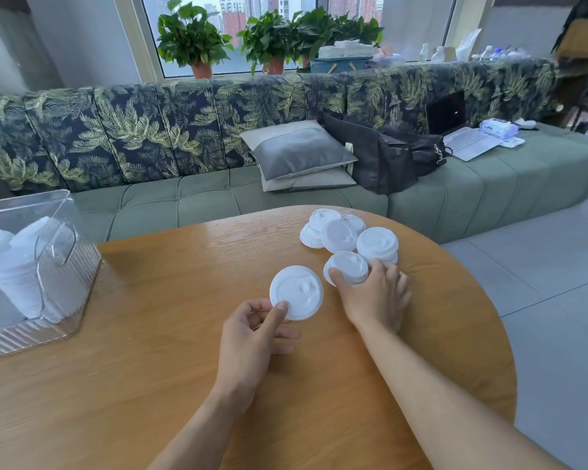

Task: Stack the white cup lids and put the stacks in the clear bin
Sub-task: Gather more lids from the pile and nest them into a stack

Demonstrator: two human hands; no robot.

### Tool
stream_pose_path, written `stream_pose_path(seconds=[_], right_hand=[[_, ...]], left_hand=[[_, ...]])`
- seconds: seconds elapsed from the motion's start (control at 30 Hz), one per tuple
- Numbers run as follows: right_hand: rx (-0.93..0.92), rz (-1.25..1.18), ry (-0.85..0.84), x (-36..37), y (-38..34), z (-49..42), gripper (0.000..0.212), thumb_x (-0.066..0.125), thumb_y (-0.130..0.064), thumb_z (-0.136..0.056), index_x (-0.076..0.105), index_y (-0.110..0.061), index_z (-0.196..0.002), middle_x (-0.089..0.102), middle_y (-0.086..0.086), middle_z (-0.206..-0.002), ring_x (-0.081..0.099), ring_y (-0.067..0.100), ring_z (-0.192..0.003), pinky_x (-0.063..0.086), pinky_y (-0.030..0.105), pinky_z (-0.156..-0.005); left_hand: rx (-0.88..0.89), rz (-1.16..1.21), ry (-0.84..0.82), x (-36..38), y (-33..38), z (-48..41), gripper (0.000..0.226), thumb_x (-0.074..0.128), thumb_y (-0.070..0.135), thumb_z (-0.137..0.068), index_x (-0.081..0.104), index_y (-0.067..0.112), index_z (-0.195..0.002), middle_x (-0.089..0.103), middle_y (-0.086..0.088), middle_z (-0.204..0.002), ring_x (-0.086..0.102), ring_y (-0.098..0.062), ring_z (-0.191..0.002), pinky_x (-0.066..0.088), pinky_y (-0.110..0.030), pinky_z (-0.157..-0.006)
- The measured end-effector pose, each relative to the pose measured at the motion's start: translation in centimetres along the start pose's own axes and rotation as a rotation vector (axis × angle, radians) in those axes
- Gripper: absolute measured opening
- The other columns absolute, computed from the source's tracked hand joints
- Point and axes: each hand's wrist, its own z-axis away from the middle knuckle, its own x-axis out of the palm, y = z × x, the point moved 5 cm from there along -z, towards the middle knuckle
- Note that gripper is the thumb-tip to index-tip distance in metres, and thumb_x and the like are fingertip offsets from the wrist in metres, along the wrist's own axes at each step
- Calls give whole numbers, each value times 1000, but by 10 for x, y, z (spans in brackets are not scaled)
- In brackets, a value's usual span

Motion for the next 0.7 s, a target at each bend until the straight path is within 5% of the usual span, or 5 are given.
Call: stream_pose_path(seconds=[0.17,0.33,0.47,0.7], right_hand=[[-11,-69,17,-3,0,3,76,73,-72,-74,58,-23,-130,57,2,-137,41,28,-134,32,42,-114],[-69,-547,-35,-17,-3,30,63,88,-39,-75,51,-29,-125,61,-9,-123,59,19,-116,51,42,-95],[-170,-672,-62,-25,-10,70,62,86,-18,-78,49,-36,-124,68,-13,-120,68,11,-109,56,40,-92],[-136,-806,-186,-20,-18,120,71,89,-9,-72,50,-44,-120,74,-16,-110,72,8,-101,59,43,-91]], left_hand=[[1,22,-9,-2,0,2,29,80,32,-92,68,7,-103,77,-12,-87,78,-33,-78,61,-35,-59],[4,62,20,-6,0,10,31,80,32,-92,68,5,-104,78,-14,-83,78,-34,-77,61,-30,-61],[-54,117,-50,-12,3,19,42,81,37,-88,66,4,-108,79,-19,-87,79,-35,-85,61,-28,-67],[-159,267,-108,-35,7,44,39,74,25,-94,63,-4,-118,78,-17,-98,77,-32,-98,63,-29,-74]])
